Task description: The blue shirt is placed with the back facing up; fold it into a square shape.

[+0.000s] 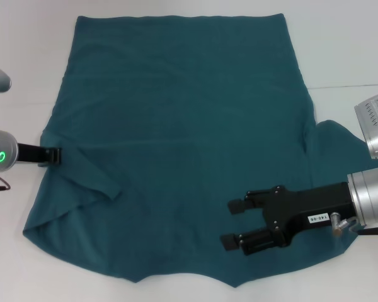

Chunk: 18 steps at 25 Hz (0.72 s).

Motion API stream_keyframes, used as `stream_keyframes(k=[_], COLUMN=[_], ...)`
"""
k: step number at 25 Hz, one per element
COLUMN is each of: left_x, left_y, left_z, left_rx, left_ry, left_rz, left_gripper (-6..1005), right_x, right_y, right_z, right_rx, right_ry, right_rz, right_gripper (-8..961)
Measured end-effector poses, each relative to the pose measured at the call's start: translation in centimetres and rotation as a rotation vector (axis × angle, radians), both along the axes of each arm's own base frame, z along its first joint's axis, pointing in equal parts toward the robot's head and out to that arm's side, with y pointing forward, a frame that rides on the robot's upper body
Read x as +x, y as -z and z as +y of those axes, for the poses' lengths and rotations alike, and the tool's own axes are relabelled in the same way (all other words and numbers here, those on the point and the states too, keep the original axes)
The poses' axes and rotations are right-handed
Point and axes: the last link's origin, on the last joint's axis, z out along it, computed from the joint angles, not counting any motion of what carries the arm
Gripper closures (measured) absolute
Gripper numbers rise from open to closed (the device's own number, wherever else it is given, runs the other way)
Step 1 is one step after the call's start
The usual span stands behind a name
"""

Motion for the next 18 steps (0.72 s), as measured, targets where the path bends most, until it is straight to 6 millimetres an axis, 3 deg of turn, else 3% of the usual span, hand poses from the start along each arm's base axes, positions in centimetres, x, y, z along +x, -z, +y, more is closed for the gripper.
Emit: stream_keyframes(k=[9,18], left_x=[1.7,0.9], left_y=[-0.3,0.0], left_z=[0.4,-0.2], left_rx=[-0.005,-0.04], left_ry=[0.046,0.027], left_rz=[0.004,0.015], left_gripper=[909,910], right_x=[-0.1,-0.2], right_y=[0.0,-0.1], right_z=[0.1,0.3], right_rx=[0.002,0.009], right_ry=[-0.003,-0.005], right_rz=[0.001,-0.004], right_gripper=[38,38])
